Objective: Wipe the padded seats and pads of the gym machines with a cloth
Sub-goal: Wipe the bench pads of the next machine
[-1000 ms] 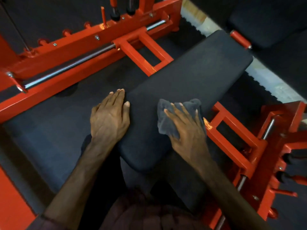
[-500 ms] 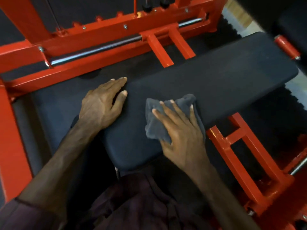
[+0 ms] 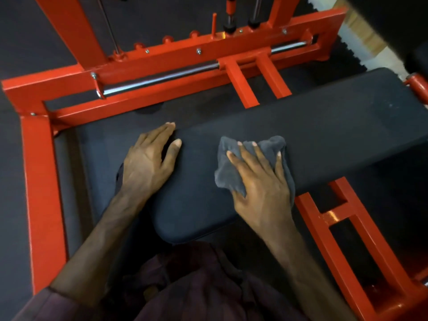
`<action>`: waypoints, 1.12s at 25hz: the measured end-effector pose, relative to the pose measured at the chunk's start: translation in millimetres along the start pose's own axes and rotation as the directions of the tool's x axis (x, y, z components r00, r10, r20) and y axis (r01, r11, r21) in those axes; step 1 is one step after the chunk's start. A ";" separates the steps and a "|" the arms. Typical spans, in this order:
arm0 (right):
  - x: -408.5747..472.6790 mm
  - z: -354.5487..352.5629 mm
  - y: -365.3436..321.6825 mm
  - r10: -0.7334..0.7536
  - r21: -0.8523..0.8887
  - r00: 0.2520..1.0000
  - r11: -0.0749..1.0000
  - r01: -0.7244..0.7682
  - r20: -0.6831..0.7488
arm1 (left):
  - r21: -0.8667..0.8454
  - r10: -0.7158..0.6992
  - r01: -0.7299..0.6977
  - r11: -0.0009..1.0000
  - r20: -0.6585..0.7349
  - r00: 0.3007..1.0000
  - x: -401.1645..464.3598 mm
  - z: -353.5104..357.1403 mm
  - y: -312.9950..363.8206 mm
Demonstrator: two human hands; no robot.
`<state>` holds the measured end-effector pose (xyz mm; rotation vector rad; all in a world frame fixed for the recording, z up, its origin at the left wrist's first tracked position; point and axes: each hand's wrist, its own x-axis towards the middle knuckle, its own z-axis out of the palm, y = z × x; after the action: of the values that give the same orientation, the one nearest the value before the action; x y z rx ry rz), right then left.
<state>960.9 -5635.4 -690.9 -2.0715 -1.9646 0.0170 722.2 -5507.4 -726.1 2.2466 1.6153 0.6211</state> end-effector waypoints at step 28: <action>105.5 26.1 -15.8 -0.150 0.028 0.987 0.988 0.149 0.058 | 0.024 -0.028 0.026 0.999 0.049 0.998 6.8 -1.0 -3.5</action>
<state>947.8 -5526.3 -692.9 -1.9251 -2.1403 0.0721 720.7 -5499.8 -725.8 2.2347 1.6342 0.5379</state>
